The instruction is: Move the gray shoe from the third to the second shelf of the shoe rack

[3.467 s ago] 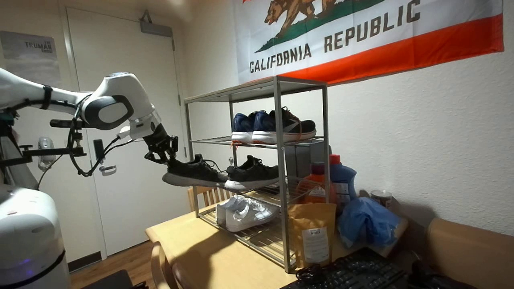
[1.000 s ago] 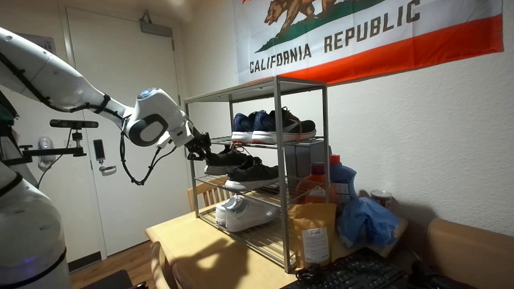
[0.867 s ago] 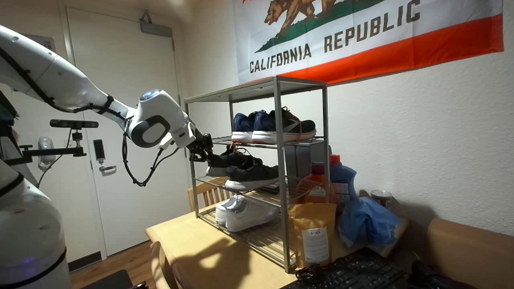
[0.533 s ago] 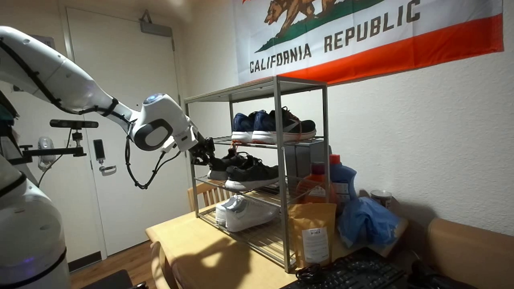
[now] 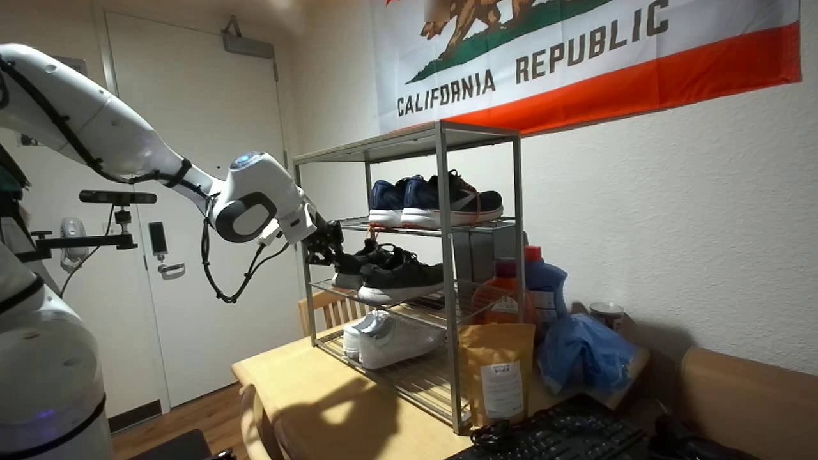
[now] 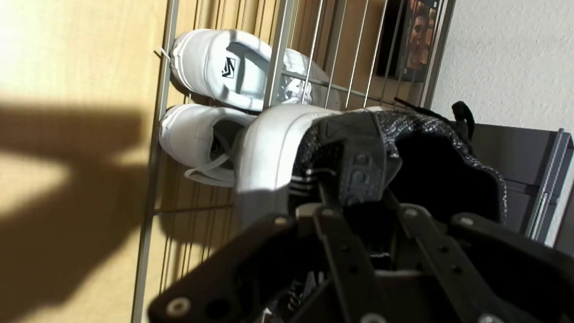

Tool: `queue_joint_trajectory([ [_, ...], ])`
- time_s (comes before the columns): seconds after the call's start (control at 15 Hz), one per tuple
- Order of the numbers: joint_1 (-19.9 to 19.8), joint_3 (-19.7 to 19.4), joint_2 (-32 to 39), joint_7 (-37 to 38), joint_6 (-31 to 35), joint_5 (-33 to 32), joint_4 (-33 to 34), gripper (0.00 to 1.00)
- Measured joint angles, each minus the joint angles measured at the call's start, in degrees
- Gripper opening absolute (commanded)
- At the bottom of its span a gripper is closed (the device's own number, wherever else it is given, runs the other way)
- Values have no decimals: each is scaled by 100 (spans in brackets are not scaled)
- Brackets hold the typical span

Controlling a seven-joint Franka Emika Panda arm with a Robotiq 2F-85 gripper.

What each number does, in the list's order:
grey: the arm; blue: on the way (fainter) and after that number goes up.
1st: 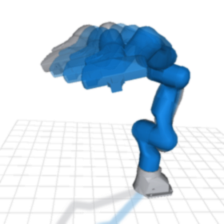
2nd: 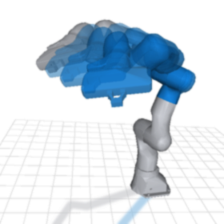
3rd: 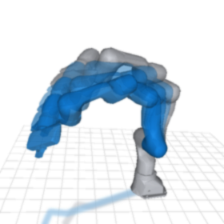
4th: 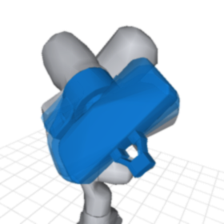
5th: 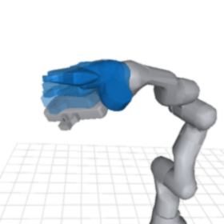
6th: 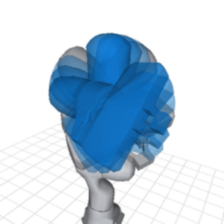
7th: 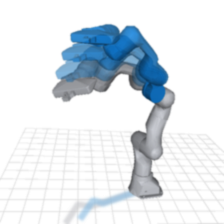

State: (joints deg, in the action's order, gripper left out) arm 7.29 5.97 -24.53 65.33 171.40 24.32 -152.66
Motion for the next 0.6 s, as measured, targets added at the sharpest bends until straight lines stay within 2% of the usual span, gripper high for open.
queue_joint_trajectory([
  [0.6,194,-132,279,-2,316,96,3,6],
])
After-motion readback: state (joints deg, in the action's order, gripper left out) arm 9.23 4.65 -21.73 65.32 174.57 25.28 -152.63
